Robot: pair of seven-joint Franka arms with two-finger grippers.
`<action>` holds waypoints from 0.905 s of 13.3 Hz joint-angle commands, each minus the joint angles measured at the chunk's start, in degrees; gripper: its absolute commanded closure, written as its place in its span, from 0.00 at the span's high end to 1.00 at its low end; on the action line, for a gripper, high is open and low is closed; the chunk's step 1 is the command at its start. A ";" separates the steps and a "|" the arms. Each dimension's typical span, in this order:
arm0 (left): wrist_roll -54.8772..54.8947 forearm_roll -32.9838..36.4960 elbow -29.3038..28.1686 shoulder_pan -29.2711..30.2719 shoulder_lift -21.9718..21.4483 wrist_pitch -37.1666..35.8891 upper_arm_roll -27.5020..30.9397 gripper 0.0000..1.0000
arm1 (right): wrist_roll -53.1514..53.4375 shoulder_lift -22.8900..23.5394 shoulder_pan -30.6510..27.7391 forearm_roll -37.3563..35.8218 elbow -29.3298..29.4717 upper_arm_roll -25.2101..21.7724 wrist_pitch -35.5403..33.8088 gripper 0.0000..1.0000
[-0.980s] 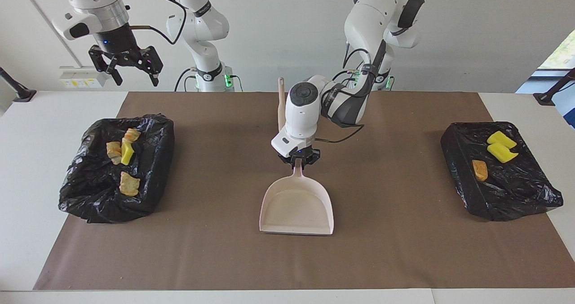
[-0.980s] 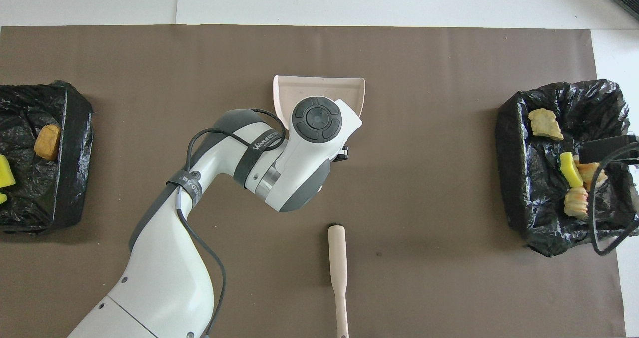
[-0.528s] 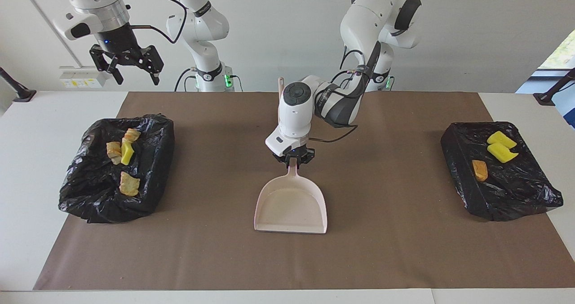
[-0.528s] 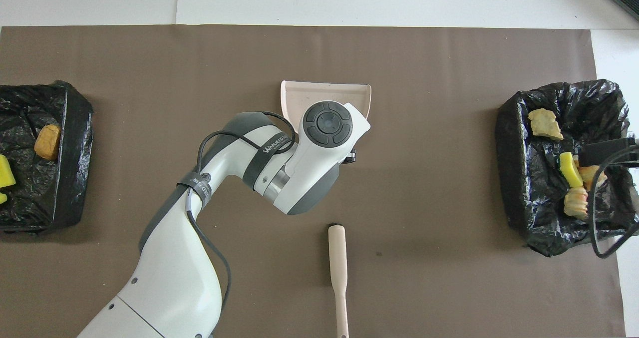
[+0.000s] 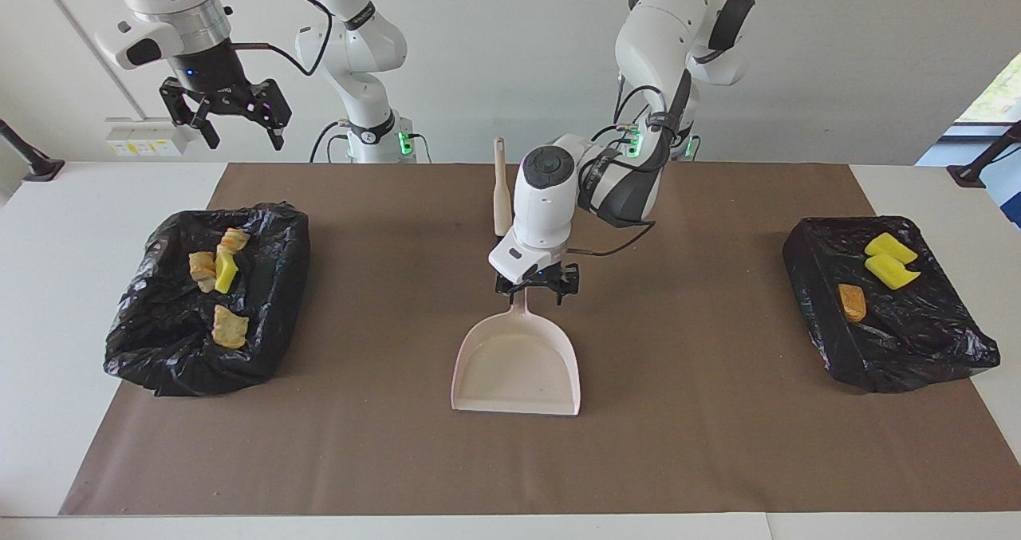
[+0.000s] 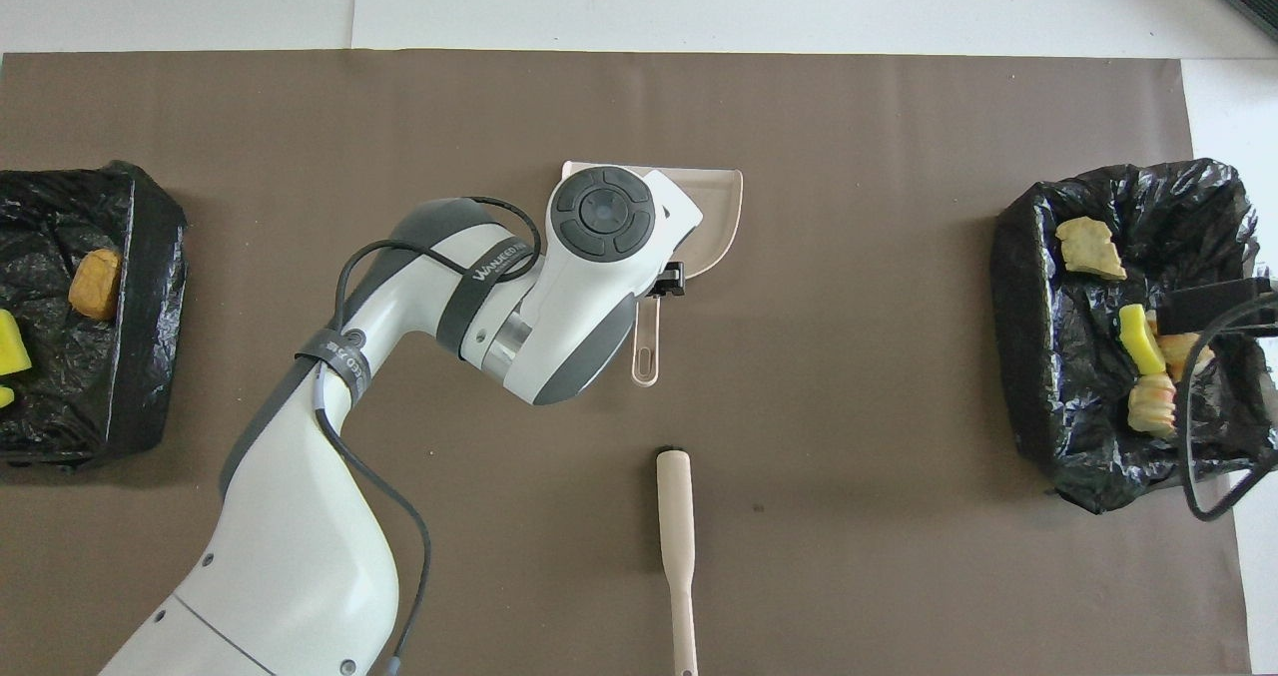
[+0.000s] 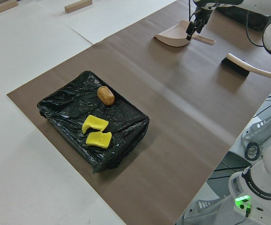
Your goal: Sweep and dump trash in bin
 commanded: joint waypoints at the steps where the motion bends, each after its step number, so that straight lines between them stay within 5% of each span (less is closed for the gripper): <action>1: 6.66 -0.07 -7.19 4.58 -8.06 -0.53 -0.14 1.00 | -0.91 -0.71 -0.45 0.21 -0.15 0.46 -1.05 1.00; 6: 16.76 -0.07 -9.14 13.28 -15.98 -4.21 -0.05 1.00 | -0.91 -0.71 -0.45 0.21 -0.15 0.46 -1.05 1.00; 12: 32.18 -0.34 -8.09 20.59 -27.84 -16.95 0.29 1.00 | -0.91 -0.71 -0.45 0.21 -0.15 0.46 -1.05 1.00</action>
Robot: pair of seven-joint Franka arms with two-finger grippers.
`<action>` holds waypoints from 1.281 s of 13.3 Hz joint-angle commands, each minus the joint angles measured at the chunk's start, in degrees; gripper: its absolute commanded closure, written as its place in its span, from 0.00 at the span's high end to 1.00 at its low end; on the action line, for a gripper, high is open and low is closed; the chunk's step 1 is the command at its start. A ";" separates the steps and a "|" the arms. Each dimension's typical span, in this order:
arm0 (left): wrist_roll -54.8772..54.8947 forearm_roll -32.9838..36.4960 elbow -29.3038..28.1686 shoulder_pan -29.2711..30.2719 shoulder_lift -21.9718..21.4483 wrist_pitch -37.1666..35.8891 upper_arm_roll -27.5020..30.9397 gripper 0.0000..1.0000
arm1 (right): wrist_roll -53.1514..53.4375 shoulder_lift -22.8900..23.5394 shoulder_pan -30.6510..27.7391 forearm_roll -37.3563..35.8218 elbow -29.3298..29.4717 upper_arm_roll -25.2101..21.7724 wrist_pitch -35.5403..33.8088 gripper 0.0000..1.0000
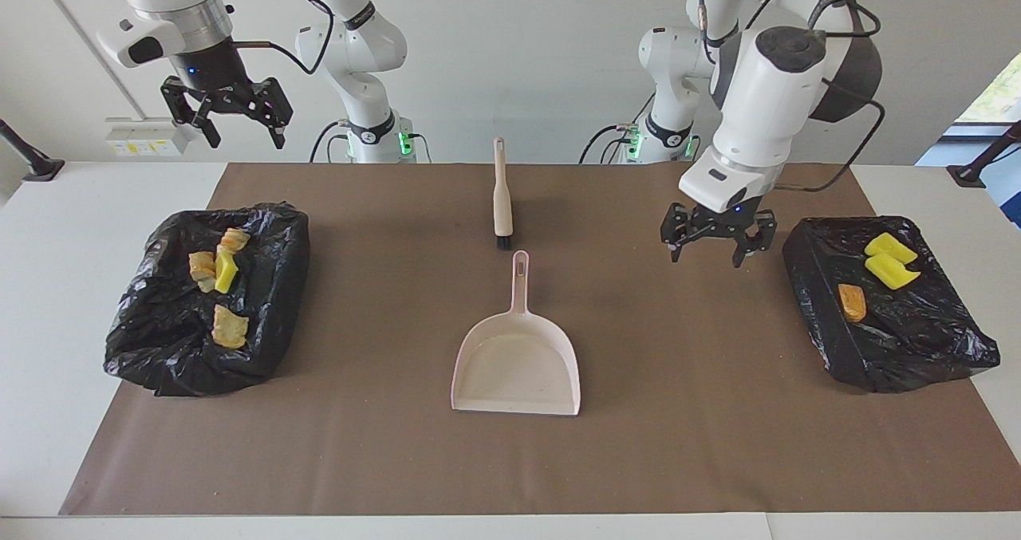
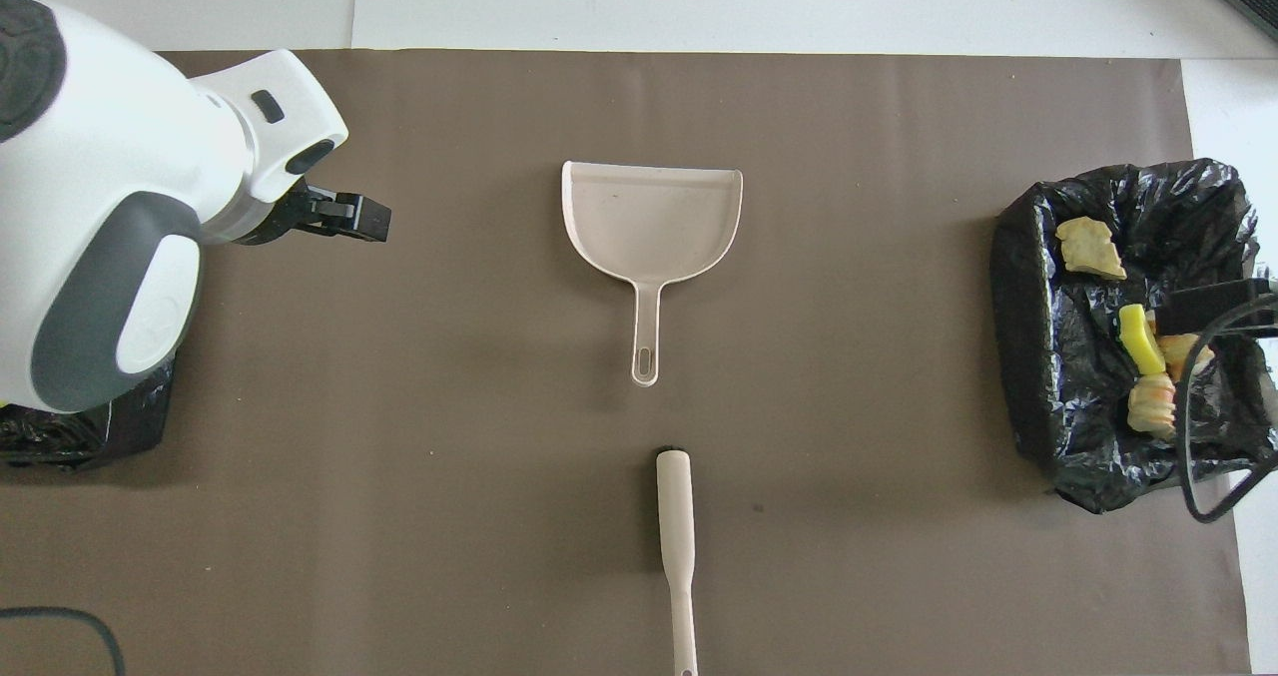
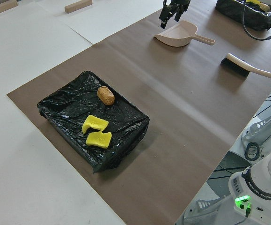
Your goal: Sweep and dump trash in bin
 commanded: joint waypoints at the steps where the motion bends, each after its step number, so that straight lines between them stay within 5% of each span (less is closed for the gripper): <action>1: 2.65 -0.87 -1.75 1.89 -5.75 -4.71 0.01 1.00 | -0.91 -0.65 -0.46 0.21 -0.15 0.40 -1.04 1.00; 7: 8.81 -3.14 4.40 4.62 -7.34 -16.15 0.02 1.00 | -0.91 -0.65 -0.46 0.21 -0.15 0.40 -1.04 1.00; 17: 10.13 -5.00 5.63 9.02 -8.75 -17.83 0.10 1.00 | -0.91 -0.65 -0.46 0.21 -0.15 0.40 -1.04 1.00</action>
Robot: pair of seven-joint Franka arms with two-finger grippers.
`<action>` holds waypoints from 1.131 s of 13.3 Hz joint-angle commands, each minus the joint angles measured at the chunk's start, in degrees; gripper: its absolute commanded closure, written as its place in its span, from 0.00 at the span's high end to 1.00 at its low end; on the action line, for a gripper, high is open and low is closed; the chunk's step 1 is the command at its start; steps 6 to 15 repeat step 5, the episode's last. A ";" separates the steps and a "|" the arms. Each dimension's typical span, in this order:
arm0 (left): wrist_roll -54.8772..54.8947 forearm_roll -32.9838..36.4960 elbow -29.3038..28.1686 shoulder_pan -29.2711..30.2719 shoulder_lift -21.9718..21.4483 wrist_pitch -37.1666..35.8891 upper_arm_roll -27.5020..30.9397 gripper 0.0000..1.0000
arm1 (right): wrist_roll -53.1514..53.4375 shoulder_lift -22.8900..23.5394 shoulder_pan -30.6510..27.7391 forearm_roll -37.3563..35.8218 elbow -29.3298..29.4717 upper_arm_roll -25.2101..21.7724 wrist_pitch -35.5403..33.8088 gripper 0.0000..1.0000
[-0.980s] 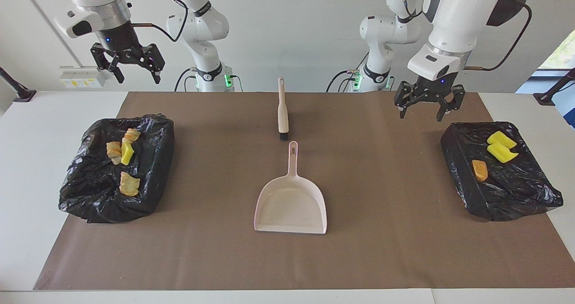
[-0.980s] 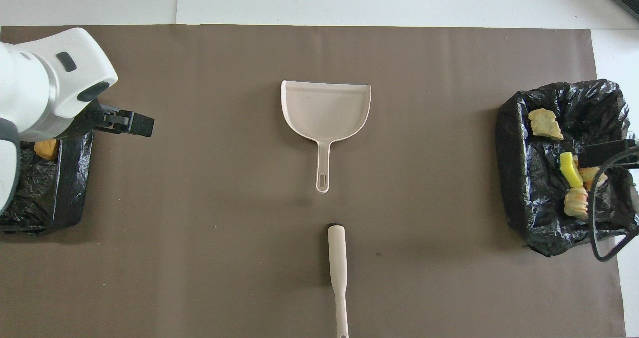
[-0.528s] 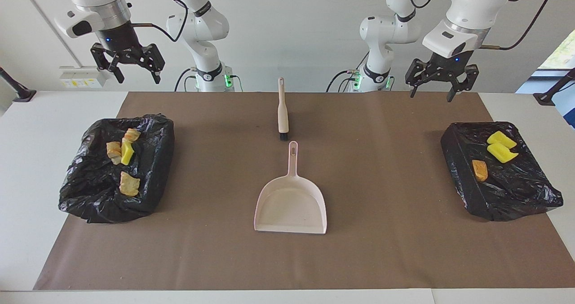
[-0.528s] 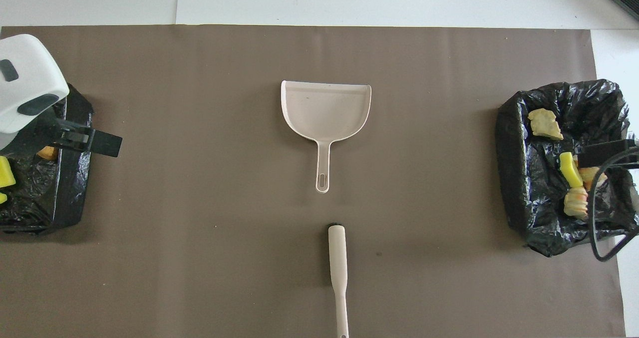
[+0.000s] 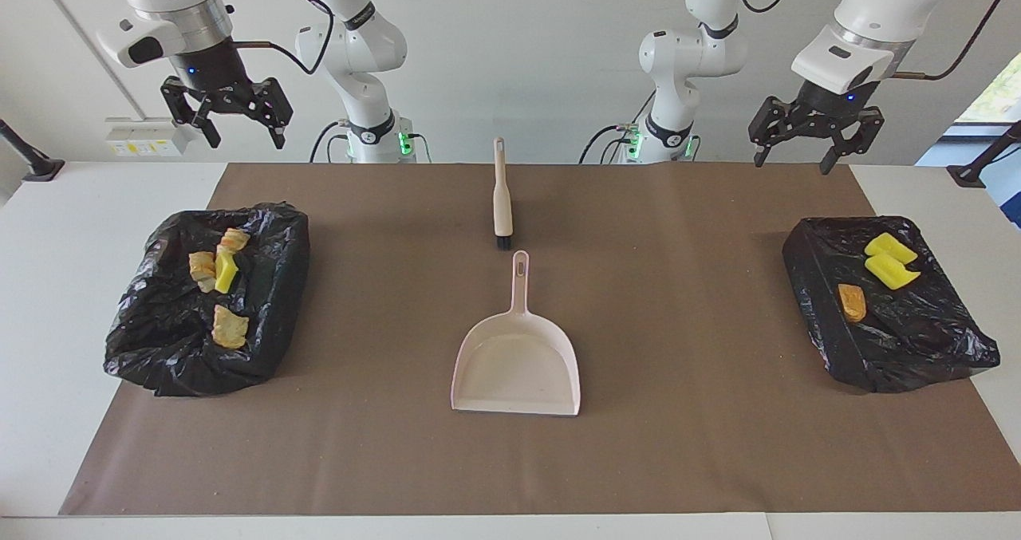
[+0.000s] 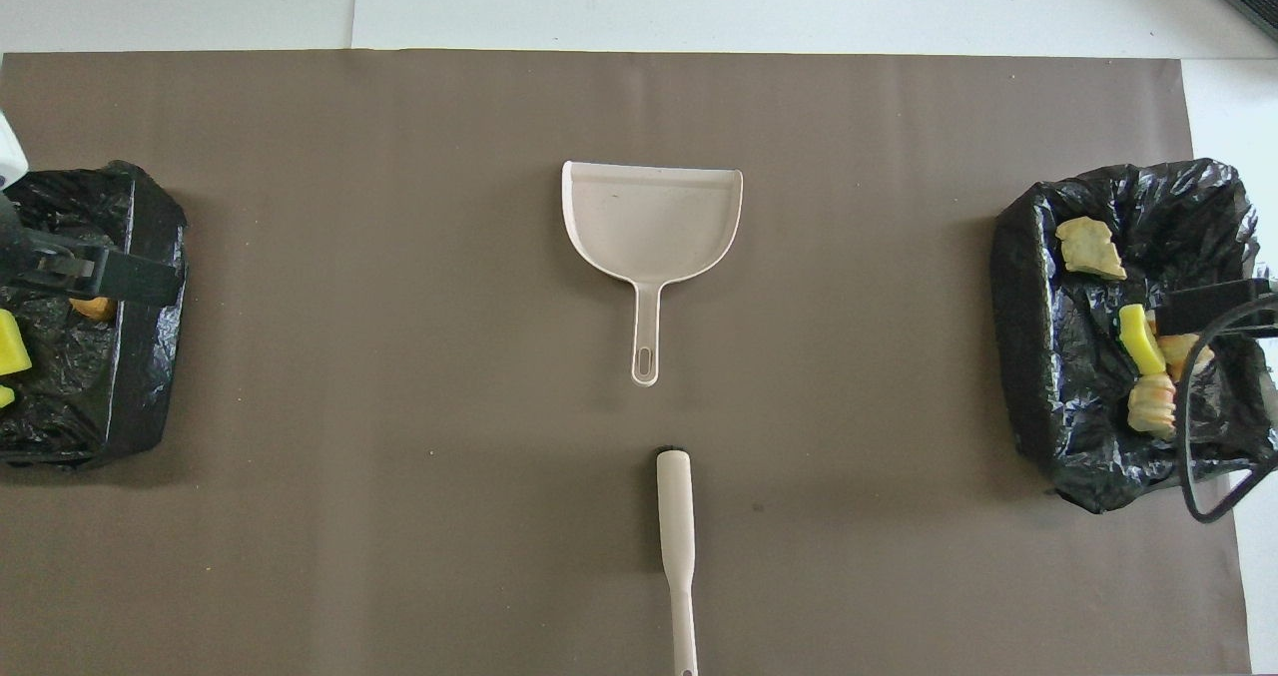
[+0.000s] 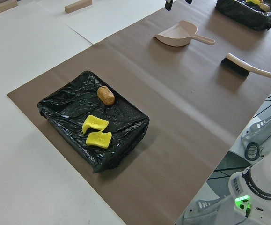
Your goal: Sweep and dump trash in bin
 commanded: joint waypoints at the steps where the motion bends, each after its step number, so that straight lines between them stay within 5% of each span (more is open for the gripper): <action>1: 0.28 -0.88 0.40 0.80 -0.78 -1.05 -0.50 1.00 | -0.91 -0.65 -0.46 0.21 -0.15 0.40 -1.03 1.00; 15: 0.11 -1.06 -0.04 0.97 -0.96 -1.49 -0.32 1.00 | -0.91 -0.65 -0.46 0.21 -0.15 0.40 -1.03 1.00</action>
